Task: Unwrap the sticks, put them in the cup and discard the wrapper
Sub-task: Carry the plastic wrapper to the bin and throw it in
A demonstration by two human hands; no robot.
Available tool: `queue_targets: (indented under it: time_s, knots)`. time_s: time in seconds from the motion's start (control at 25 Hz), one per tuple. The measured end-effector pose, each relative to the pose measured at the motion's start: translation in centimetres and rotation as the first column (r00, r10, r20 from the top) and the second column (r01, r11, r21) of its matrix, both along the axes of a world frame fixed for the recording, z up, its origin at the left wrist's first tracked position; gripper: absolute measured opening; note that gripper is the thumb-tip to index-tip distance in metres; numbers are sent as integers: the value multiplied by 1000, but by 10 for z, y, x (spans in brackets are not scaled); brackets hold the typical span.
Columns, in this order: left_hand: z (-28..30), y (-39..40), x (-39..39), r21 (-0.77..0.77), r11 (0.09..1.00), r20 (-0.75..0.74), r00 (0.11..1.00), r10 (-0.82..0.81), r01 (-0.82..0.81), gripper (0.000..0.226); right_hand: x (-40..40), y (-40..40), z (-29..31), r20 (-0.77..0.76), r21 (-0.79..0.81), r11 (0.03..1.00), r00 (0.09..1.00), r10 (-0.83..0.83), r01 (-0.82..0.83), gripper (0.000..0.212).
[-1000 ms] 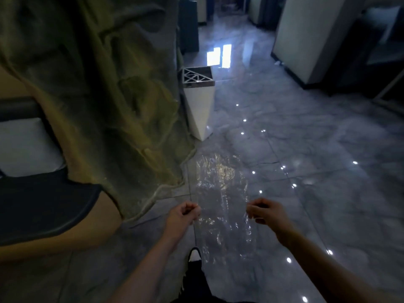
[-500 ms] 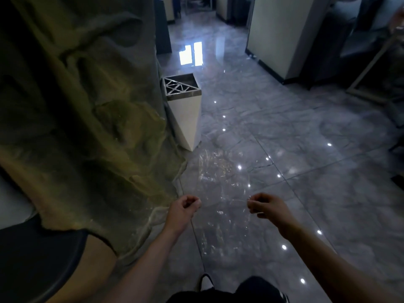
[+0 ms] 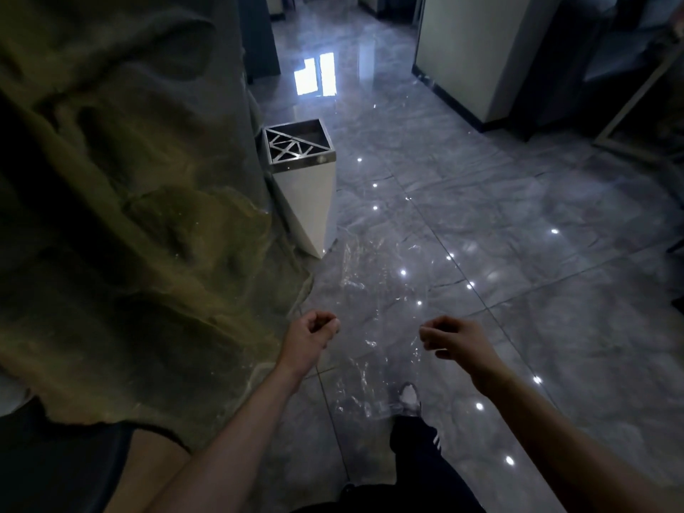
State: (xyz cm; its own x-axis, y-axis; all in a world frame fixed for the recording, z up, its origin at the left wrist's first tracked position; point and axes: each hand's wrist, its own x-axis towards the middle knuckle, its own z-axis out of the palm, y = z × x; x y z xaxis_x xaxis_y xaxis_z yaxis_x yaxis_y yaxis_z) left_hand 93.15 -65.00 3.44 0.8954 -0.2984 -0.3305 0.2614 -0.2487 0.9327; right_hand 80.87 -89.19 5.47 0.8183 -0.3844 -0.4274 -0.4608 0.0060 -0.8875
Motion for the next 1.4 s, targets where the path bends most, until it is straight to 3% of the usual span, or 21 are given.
queue_targets:
  time_s: [0.56, 0.92, 1.4]
  knots:
    - [14, -167, 120, 87, 996, 11, 1000, 15, -16, 13, 138, -169, 0, 30, 38, 999, 999, -40, 39, 9]
    - [13, -223, 200, 81, 997, 13, 1000, 15, -16, 6, 226, -229, -4, 19, 35, 999, 1000, -16, 15, 9]
    - [-10, -266, 412, 137, 987, -11, 997, -79, 80, 5, 419, -269, -10, -28, -8, 996, 996, -84, 84, 9]
